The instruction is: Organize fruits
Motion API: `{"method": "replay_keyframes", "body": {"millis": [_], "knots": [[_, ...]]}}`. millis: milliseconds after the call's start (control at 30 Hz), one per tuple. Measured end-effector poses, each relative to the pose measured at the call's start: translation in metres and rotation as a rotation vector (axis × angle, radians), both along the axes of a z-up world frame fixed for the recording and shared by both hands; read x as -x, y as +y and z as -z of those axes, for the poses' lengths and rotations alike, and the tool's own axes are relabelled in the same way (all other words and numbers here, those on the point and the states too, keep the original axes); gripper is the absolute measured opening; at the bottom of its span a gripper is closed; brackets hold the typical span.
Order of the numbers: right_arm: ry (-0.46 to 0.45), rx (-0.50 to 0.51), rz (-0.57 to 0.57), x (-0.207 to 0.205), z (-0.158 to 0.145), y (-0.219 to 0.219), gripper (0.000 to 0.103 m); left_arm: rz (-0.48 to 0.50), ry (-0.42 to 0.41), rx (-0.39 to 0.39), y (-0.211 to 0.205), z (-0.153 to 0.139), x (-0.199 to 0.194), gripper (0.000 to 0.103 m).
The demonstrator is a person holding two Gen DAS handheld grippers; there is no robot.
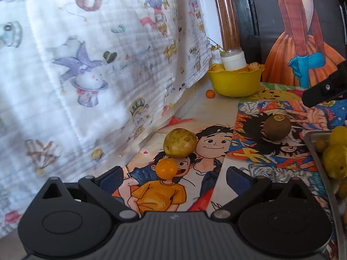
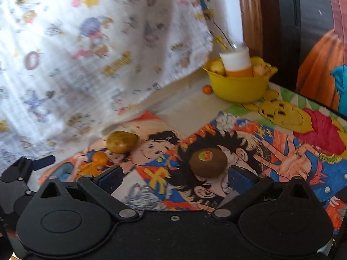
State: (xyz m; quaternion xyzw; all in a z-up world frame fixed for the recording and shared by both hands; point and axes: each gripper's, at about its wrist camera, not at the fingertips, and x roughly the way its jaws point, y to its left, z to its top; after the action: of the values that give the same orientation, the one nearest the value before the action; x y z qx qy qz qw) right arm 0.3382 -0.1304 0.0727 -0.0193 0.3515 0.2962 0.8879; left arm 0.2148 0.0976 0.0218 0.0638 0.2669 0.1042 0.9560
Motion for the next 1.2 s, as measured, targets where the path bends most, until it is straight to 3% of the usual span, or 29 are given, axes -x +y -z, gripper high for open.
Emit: {"method": "replay_keyframes", "body": {"millis": [233, 600, 933, 1200], "knots": [[0.052, -0.017, -0.017, -0.038, -0.002, 0.007, 0.103, 0.017, 0.006, -0.026, -0.001, 0.0, -0.024, 0.103], [0.09, -0.011, -0.051, -0.064, -0.007, 0.019, 0.102, 0.04, 0.015, -0.026, -0.006, 0.004, -0.044, 0.103], [0.168, -0.027, -0.069, -0.09, -0.02, 0.033, 0.102, 0.036, 0.009, -0.007, -0.002, 0.004, -0.051, 0.103], [0.216, -0.027, -0.125, -0.12, -0.019, 0.054, 0.102, 0.076, 0.031, 0.018, 0.006, 0.006, -0.079, 0.103]]}}
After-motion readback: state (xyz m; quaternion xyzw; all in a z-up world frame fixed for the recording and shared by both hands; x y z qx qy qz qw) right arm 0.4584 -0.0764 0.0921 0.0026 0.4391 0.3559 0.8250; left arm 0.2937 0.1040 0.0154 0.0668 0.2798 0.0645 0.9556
